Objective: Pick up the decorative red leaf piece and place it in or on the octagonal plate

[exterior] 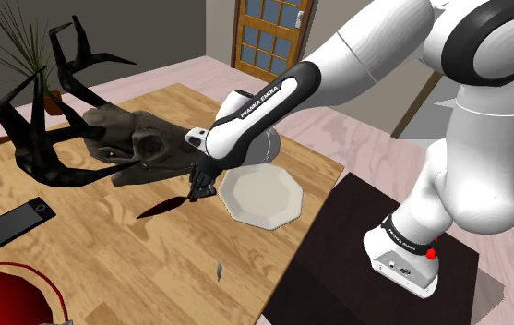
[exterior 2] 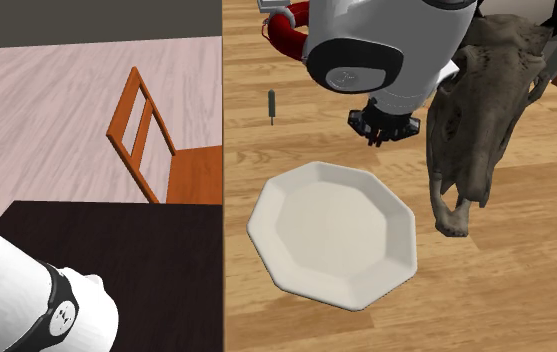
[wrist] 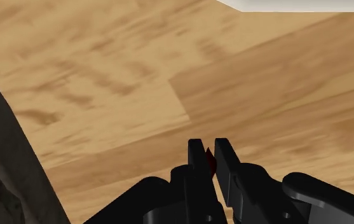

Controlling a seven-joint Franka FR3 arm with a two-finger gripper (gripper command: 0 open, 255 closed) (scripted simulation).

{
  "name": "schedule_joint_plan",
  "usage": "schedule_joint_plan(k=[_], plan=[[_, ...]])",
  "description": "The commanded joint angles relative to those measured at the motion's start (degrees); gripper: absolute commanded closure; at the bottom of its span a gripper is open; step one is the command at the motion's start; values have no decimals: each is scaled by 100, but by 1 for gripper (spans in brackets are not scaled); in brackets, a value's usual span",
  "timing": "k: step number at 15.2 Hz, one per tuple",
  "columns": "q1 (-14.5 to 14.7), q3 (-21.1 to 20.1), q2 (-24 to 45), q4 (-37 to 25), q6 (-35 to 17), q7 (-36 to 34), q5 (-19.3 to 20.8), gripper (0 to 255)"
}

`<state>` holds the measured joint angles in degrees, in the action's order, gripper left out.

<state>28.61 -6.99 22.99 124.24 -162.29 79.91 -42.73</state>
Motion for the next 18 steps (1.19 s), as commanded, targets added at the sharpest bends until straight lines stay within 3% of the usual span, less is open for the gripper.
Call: schedule_joint_plan(k=[1, 12, 18], plan=[[65, 83, -128, 8, 114, -155, 128, 255], [267, 406, -830, 73, 717, -837, 738, 255], [-102, 403, -1555, 1045, 681, 3, 230, 255]])
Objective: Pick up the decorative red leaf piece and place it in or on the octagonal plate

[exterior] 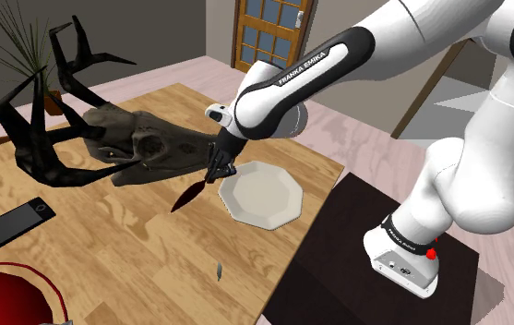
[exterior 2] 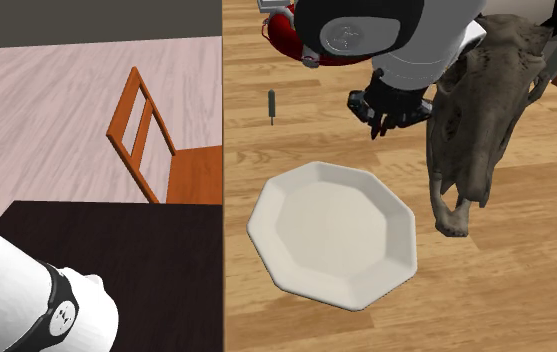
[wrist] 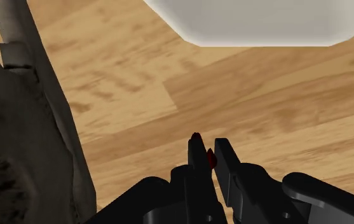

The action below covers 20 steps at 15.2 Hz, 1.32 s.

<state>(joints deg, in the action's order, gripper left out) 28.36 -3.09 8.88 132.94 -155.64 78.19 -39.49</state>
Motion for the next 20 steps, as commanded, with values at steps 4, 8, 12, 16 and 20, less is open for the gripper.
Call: schedule_joint_plan(k=[4, 8, 12, 16, 20], plan=[[-312, 146, -698, 864, 81, 829, -414, 255], [-541, 374, -1235, 1488, 209, 1411, -570, 255], [-805, 678, -1753, 2044, 384, 1908, -522, 255], [-1152, 1030, -2241, 2520, 605, 2333, -269, 255], [-1169, 1228, -2125, 2659, 487, 2823, -502, 255]])
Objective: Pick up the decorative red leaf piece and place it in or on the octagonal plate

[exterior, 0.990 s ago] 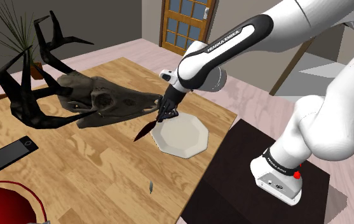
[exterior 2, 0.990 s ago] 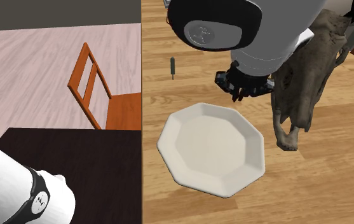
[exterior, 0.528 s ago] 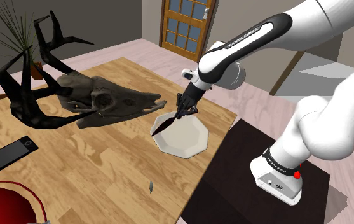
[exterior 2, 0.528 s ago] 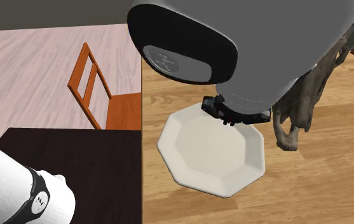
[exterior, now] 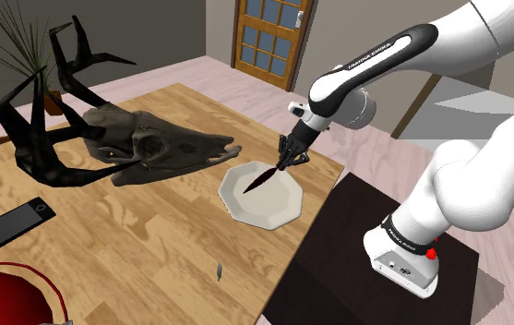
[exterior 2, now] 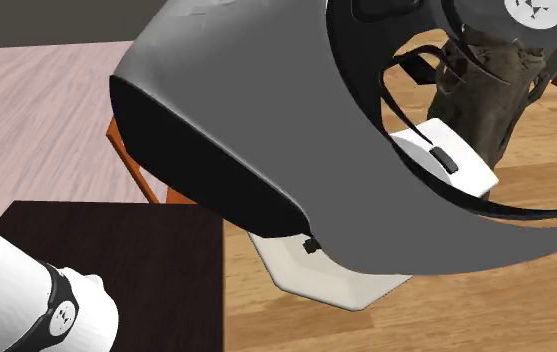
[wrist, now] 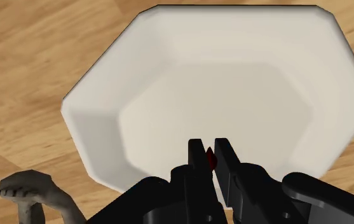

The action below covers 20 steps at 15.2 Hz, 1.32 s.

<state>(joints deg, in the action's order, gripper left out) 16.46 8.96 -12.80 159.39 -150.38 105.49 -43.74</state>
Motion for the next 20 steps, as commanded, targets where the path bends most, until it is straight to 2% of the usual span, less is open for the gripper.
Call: schedule_joint_plan(k=[1, 7, 9, 17, 18, 20], plan=[[68, 46, 140, 5, -103, 219, -213, 255], [315, 139, 757, -107, -414, 1088, -1154, 255], [386, 150, 1018, -181, -499, 1476, -1576, 255], [377, 142, 1017, -180, -498, 1474, -1574, 255], [377, 142, 1017, -180, -498, 1474, -1574, 0], [377, 142, 1017, -180, -498, 1474, -1574, 0]])
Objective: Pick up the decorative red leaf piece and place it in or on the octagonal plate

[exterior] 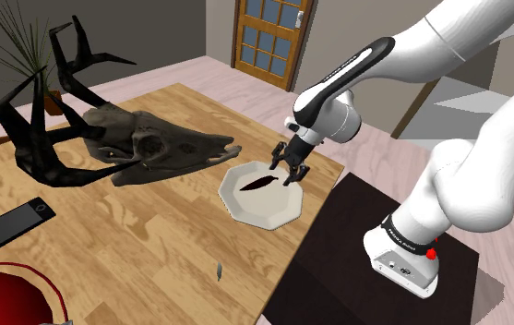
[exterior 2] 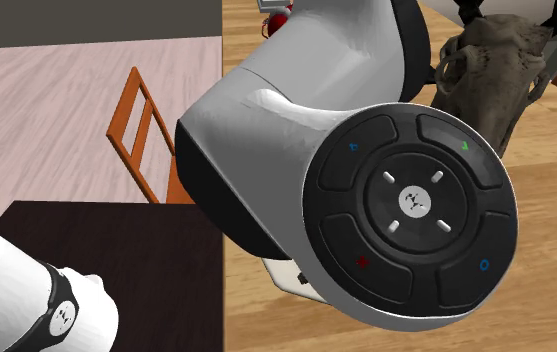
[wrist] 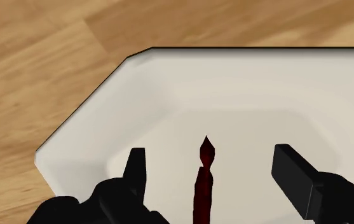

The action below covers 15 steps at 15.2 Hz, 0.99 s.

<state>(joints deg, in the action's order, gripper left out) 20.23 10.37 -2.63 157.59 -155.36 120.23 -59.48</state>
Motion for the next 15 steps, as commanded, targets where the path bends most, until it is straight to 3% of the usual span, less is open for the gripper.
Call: schedule_joint_plan(k=[1, 3, 7, 15], plan=[[0, 0, 0, 0, 0, 0, 0, 0], [0, 0, 0, 0, 0, 0, 0, 0], [-459, 104, -1041, 310, 509, -1142, 1588, 0], [-484, 78, -1039, 309, 513, -1136, 1579, 0]])
